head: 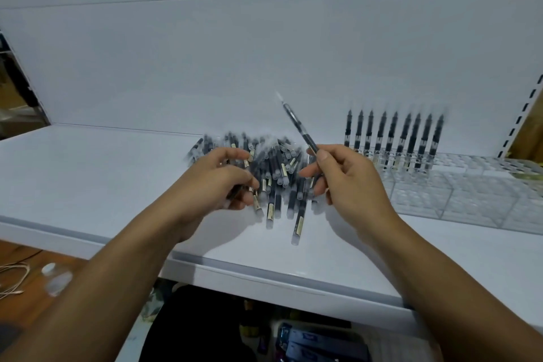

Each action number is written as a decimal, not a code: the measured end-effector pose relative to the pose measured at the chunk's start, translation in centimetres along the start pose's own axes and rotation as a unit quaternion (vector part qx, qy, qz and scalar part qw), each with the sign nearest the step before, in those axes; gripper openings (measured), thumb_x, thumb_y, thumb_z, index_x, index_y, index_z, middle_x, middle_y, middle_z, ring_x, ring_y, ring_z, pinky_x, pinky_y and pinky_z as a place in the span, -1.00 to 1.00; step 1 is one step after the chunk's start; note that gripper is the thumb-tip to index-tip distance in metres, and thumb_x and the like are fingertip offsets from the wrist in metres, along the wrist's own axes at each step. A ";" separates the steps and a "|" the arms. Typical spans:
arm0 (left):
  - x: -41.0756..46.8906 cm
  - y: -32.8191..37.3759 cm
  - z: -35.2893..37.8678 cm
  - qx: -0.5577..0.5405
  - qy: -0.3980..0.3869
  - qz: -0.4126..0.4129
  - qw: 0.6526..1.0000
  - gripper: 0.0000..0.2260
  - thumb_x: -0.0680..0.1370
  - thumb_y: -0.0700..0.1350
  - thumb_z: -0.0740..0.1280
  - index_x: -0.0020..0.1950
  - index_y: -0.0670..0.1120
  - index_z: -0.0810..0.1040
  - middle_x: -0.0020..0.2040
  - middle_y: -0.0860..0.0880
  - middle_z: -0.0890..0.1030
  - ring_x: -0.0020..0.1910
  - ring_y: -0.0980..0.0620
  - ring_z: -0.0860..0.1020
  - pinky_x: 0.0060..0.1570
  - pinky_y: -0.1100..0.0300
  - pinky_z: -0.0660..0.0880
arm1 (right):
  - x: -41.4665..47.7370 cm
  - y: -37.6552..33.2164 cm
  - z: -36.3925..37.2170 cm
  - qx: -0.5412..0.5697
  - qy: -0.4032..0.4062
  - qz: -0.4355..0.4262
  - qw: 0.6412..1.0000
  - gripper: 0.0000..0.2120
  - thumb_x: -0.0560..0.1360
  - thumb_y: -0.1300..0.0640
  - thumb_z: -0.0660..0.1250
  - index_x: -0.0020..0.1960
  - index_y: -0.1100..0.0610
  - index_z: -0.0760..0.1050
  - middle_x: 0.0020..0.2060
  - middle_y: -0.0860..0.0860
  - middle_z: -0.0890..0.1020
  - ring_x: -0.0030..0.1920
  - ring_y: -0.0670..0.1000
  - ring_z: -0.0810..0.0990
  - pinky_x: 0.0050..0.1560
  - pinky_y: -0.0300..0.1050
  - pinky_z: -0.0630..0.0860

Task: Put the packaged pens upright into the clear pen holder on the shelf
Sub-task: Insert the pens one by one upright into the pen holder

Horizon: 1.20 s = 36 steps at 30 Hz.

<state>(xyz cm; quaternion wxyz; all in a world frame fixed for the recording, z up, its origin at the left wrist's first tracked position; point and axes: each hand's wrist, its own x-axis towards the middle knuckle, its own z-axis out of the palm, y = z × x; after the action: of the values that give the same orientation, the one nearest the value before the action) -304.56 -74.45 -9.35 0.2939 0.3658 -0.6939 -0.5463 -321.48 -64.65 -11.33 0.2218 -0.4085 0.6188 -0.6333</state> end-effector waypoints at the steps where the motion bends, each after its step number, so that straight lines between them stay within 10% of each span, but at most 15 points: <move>1: 0.5 -0.1 0.0 -0.007 0.010 -0.001 1.000 -0.77 0.59 -0.28 0.23 0.20 -0.05 0.45 -0.16 -0.09 0.63 -0.38 0.07 0.56 -0.33 0.22 0.52 | -0.1 -0.1 0.0 0.012 -0.011 0.012 1.000 -0.82 0.65 0.17 0.17 0.17 0.15 0.50 -0.21 0.01 0.69 -0.44 -0.16 0.52 -0.48 -0.35 0.40; 8: 6.2 -2.0 -0.1 0.091 0.093 -0.019 0.991 -0.98 0.58 -0.15 0.24 -0.01 -0.07 0.42 -0.25 -0.06 0.44 -0.31 0.01 0.38 -0.35 0.17 0.28 | -0.4 -0.3 0.1 0.021 -0.060 0.032 0.997 -0.93 0.59 0.20 0.29 0.04 0.20 0.47 -0.18 0.07 0.70 -0.47 -0.15 0.48 -0.45 -0.36 0.41; 14: 10.0 -0.9 -0.3 0.196 0.128 0.045 0.971 -0.73 0.53 0.07 0.34 0.04 -0.09 0.40 -0.19 -0.04 0.52 -0.32 0.04 0.43 -0.32 0.15 0.36 | -0.3 0.2 0.1 -0.006 -0.066 0.003 0.998 -0.89 0.55 0.14 0.35 -0.06 0.19 0.58 -0.30 -0.05 0.51 -0.40 -0.28 0.46 -0.32 -0.47 0.40; 26: 14.6 0.7 1.2 0.514 0.089 0.058 0.851 -0.78 0.54 -0.01 0.32 0.02 -0.16 0.49 -0.27 -0.02 0.49 -0.36 0.08 0.41 -0.43 0.23 0.31 | 0.3 1.0 0.3 0.011 -0.079 0.005 0.997 -0.92 0.54 0.13 0.38 -0.08 0.14 0.60 -0.39 -0.16 0.51 -0.36 -0.20 0.48 -0.24 -0.34 0.44; 36: 12.2 1.3 0.5 0.171 0.098 0.034 0.980 -0.92 0.56 -0.17 0.30 -0.13 -0.12 0.52 -0.15 -0.09 0.62 -0.33 0.03 0.45 -0.32 0.19 0.37 | 0.2 0.9 0.1 0.049 -0.080 0.001 0.996 -0.91 0.54 0.21 0.35 0.02 0.07 0.57 -0.31 -0.06 0.54 -0.27 -0.13 0.52 -0.19 -0.30 0.51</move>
<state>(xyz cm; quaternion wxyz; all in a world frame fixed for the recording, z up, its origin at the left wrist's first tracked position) -312.09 -84.14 -8.13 0.3118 0.4385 -0.7567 -0.3713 -321.70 -65.04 -12.13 0.2914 -0.4456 0.5678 -0.6278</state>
